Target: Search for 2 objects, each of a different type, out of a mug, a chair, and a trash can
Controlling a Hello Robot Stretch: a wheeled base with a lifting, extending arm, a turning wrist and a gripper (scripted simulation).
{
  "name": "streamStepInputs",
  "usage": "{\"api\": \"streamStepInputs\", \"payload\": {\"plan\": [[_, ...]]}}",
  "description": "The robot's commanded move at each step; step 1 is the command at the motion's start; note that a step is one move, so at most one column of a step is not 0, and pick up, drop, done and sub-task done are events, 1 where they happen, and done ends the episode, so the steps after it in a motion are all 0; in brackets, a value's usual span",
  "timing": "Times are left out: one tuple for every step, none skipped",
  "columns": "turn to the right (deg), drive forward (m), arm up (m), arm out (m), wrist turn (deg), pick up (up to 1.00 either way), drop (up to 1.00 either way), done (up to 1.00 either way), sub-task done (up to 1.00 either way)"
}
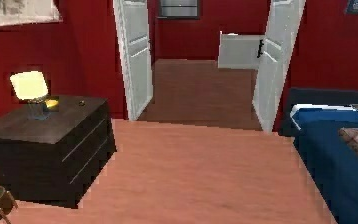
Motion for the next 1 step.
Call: {"api": "streamStepInputs", "payload": {"plan": [[9.0,0.00,0.00,0.00,0.0,0.00,0.00,0.00,0.00]]}}
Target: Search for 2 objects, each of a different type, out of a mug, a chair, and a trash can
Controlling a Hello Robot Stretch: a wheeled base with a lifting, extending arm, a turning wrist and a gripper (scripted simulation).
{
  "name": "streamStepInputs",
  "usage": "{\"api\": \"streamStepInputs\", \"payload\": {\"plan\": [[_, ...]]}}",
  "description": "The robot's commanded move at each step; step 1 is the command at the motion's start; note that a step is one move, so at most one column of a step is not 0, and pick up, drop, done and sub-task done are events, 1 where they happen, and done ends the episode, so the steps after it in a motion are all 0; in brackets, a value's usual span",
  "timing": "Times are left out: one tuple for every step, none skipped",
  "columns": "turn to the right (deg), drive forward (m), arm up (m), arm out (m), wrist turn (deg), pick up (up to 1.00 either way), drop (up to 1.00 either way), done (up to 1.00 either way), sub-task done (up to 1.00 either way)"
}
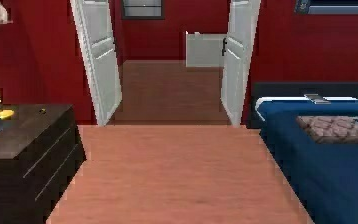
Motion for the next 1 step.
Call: {"api": "streamStepInputs", "payload": {"plan": [[0.0,1.00,0.00,0.00,0.0,0.00,0.00,0.00,0.00]]}}
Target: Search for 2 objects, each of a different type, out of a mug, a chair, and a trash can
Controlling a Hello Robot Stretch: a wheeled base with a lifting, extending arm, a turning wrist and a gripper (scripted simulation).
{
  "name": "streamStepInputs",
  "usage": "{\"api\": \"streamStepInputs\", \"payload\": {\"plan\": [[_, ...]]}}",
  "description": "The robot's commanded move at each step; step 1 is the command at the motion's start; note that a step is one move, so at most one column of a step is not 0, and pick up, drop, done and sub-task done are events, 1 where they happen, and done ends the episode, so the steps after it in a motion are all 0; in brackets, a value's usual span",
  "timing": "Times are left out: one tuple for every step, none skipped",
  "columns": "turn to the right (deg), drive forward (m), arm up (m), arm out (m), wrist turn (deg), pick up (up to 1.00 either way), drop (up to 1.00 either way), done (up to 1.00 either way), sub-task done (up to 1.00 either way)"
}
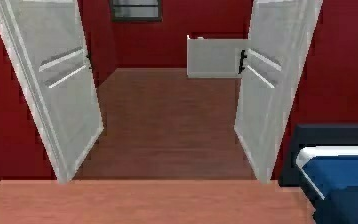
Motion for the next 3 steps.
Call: {"api": "streamStepInputs", "payload": {"plan": [[0.0,1.00,0.00,0.00,0.0,0.00,0.00,0.00,0.00],[0.0,1.00,0.00,0.00,0.0,0.00,0.00,0.00,0.00],[0.0,0.75,0.00,0.00,0.0,0.00,0.00,0.00,0.00]]}}
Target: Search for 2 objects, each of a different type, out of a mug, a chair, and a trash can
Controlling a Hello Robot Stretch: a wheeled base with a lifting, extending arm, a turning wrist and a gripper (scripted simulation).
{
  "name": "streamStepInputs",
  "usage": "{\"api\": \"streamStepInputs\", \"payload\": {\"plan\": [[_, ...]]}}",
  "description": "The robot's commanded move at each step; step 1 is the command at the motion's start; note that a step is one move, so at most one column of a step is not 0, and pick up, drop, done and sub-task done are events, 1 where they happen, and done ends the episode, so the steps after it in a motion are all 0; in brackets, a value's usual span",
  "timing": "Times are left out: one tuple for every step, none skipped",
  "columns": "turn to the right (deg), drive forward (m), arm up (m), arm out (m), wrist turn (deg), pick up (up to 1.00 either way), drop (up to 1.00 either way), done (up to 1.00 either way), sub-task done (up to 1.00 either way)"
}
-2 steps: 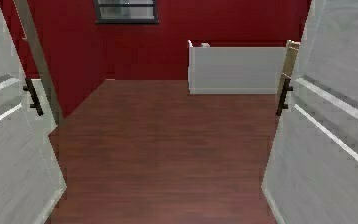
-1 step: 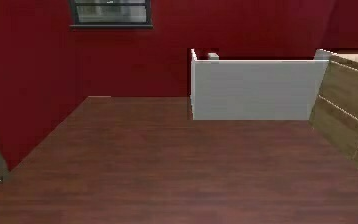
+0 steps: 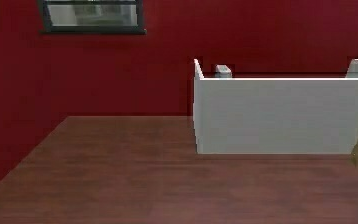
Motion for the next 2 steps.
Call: {"api": "streamStepInputs", "payload": {"plan": [[45.0,0.00,0.00,0.00,0.0,0.00,0.00,0.00,0.00],[33.0,0.00,0.00,0.00,0.0,0.00,0.00,0.00,0.00]]}}
